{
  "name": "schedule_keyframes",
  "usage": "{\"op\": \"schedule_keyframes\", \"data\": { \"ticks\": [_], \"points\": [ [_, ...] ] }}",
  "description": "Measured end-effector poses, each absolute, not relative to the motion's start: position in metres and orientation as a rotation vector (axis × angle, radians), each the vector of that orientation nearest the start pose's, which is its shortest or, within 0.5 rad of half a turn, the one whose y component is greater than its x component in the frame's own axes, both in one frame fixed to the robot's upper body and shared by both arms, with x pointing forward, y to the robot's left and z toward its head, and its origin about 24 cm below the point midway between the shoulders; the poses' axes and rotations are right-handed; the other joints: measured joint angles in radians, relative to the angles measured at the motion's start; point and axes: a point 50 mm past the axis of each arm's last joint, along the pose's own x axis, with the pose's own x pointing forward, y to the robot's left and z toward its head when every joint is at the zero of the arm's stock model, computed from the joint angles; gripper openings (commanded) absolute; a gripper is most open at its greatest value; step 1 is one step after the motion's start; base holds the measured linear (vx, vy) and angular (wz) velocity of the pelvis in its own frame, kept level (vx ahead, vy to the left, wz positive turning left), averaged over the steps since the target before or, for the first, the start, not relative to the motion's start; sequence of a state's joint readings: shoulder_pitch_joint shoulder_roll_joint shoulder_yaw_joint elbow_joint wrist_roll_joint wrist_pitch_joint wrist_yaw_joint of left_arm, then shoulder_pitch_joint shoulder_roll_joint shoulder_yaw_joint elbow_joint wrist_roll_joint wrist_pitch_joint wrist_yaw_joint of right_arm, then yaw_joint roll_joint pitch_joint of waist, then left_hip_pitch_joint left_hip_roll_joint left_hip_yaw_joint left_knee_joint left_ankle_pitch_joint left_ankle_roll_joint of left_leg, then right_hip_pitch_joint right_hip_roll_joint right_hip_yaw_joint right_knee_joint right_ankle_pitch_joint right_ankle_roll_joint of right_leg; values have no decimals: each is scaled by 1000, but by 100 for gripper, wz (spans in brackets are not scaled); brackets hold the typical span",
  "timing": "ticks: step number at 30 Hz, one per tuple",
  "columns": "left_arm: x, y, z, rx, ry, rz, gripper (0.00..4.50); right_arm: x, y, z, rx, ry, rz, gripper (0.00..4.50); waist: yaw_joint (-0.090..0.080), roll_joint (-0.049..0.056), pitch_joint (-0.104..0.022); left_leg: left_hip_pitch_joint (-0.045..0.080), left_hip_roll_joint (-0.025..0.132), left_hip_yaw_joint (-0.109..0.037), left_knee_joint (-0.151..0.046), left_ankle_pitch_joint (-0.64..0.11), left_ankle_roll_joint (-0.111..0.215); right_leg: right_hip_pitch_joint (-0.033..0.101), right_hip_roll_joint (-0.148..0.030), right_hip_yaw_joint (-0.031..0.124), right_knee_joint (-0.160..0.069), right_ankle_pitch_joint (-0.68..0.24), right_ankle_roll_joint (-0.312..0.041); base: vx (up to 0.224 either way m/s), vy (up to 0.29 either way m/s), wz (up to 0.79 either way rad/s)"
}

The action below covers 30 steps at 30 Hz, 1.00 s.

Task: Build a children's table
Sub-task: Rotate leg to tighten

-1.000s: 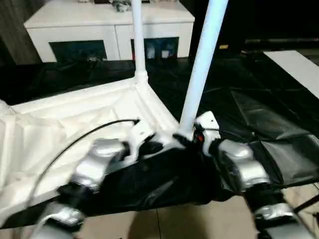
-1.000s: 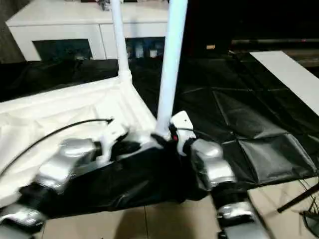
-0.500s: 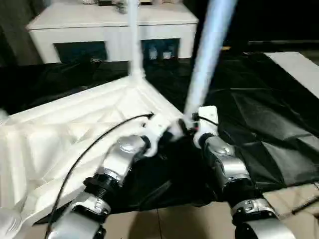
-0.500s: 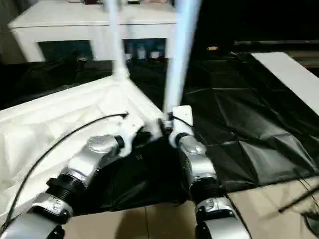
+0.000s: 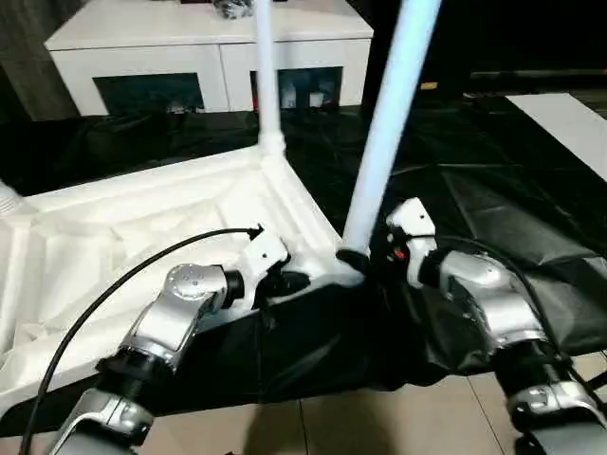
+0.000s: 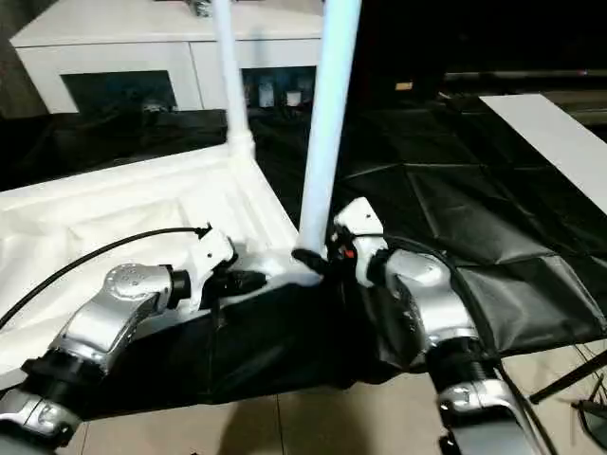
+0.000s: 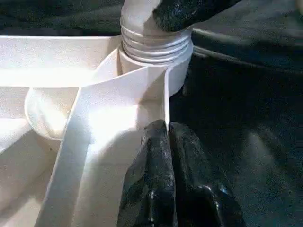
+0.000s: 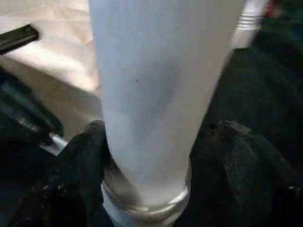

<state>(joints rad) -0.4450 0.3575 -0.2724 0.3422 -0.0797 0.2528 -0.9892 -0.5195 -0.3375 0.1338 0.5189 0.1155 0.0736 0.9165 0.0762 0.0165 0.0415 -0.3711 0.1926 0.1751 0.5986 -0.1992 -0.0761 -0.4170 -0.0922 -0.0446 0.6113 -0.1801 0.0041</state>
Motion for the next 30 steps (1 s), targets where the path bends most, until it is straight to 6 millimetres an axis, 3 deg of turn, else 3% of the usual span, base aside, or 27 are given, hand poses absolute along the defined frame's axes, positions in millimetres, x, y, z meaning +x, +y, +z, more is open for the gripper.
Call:
{"op": "schedule_keyframes", "data": {
  "ticks": [7,13,22,30],
  "points": [
    [292,128,49,246,426,-1231,0,318,-149,63,-276,250,1135,366,2,-3,2,2,0,0,0,0,0,1,0,0,1,0,0,0,0,0],
    [291,127,50,245,420,-1238,0,315,-149,50,-299,312,1148,366,10,-5,3,0,0,0,0,2,3,-1,0,0,1,0,0,0,0,0],
    [291,128,50,249,424,-1232,0,315,-146,46,-272,313,1147,290,10,-5,3,1,1,0,1,3,4,0,0,0,3,0,0,0,0,0],
    [292,128,50,253,425,-1226,0,315,-144,44,-243,299,1130,275,10,-5,3,1,1,0,2,2,3,0,1,0,4,0,0,0,0,0]
  ]
}}
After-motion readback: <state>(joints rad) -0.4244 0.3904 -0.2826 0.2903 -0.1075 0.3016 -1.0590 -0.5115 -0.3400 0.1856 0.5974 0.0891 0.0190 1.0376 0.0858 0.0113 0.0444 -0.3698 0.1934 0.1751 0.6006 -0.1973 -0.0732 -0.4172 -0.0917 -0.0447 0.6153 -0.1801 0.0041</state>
